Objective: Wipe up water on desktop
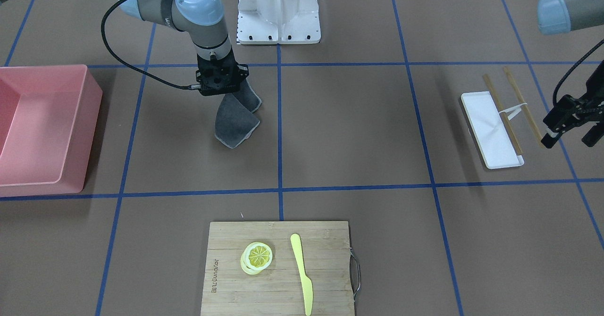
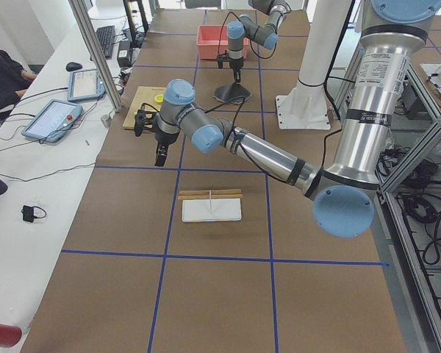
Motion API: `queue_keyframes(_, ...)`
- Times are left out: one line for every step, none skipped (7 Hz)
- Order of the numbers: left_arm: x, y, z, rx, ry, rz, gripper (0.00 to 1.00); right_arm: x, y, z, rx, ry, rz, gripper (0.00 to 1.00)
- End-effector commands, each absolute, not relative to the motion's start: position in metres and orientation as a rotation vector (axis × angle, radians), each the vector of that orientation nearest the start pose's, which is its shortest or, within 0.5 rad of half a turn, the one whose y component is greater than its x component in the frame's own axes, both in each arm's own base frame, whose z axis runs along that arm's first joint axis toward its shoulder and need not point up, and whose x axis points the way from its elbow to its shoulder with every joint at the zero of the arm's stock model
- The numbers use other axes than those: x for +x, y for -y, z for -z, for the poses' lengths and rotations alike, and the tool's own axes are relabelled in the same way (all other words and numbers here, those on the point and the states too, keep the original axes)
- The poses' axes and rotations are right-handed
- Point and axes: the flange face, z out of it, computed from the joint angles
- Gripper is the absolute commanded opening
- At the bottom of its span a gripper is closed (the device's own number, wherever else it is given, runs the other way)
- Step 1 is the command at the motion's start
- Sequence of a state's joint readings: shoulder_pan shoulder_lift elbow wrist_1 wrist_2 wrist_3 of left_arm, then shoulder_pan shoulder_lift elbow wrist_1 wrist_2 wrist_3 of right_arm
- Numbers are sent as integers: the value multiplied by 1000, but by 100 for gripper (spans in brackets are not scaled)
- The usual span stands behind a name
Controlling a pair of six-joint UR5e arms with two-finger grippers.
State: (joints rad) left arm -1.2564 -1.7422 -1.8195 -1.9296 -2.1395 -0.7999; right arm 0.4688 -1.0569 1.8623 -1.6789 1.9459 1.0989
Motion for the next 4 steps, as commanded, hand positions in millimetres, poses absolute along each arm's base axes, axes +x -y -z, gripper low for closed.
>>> queue_keyframes(87, 544, -461, 337, -769, 251, 98, -453, 420, -275, 16, 746, 68, 0)
queue_keyframes(62, 528, -495, 345, -707, 153, 98, -422, 450, -286, 35, 692, 95, 0)
queue_keyframes(37, 507, -537, 336, -644, 52, 98, -390, 475, -293, 33, 653, 96, 0)
queue_keyframes(9, 499, -557, 336, -618, 34, 98, -358, 499, -296, 50, 647, 69, 0)
